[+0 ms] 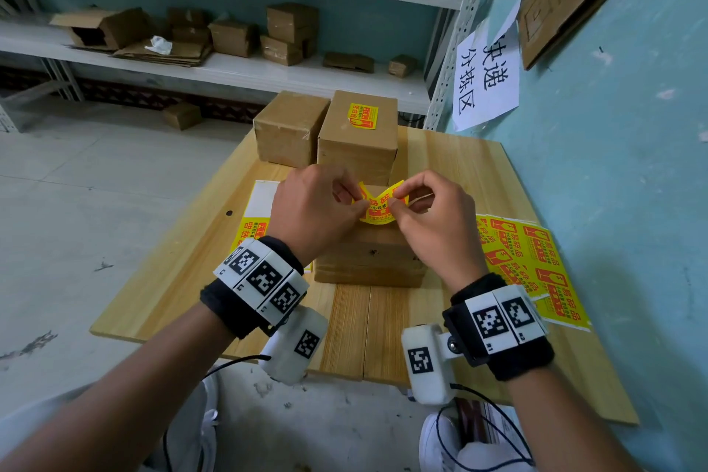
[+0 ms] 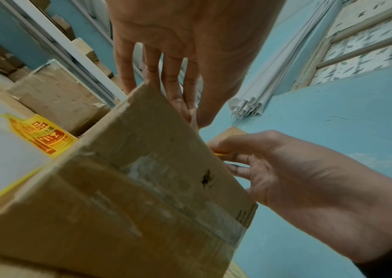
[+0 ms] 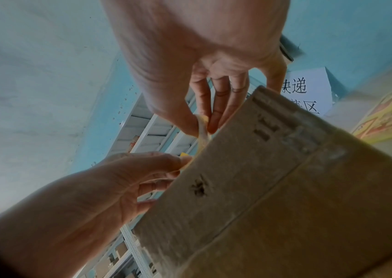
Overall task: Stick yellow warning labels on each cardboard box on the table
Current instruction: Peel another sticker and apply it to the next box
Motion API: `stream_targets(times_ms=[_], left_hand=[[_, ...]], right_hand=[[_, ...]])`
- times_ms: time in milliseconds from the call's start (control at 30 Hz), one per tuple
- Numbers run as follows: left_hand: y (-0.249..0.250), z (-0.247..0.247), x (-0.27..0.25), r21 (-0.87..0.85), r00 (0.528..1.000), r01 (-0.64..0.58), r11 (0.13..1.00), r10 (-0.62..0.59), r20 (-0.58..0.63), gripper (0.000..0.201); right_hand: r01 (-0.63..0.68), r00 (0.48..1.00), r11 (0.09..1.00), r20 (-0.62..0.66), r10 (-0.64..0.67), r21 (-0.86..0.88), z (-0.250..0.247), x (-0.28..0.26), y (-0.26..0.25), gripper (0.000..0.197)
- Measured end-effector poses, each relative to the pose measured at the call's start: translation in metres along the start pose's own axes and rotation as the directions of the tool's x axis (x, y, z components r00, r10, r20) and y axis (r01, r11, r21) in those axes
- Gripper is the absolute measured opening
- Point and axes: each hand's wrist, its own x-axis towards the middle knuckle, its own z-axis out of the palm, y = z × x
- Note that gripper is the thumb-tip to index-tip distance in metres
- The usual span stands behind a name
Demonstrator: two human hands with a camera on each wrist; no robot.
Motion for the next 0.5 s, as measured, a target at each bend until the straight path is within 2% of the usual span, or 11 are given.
stream_targets(times_ms=[500], left_hand=[[-0.0039, 0.0031, -0.0011, 0.0, 1.0, 0.013, 1.0, -0.013, 0.004, 0.012]], right_hand=[[-0.017, 1.0, 1.0, 0.017, 0.018, -0.019, 0.0025, -0.0015, 0.0021, 0.006]])
